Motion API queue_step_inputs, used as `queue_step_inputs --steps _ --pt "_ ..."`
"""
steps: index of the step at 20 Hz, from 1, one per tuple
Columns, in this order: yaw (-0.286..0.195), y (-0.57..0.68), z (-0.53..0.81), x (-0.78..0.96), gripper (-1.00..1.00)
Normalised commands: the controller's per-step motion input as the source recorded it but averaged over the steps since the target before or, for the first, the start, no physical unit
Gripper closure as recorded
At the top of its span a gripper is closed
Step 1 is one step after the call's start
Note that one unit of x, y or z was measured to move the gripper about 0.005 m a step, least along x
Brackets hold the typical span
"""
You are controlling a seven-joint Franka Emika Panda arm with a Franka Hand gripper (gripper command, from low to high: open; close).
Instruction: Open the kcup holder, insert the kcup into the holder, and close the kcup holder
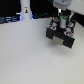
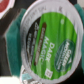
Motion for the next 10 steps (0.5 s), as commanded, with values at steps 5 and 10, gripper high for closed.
queue_step_inputs --steps 5,10 --pt "-0.001 -0.01 -0.18 -0.02 1.0" --pt "0.004 0.05 -0.21 0.06 1.0"
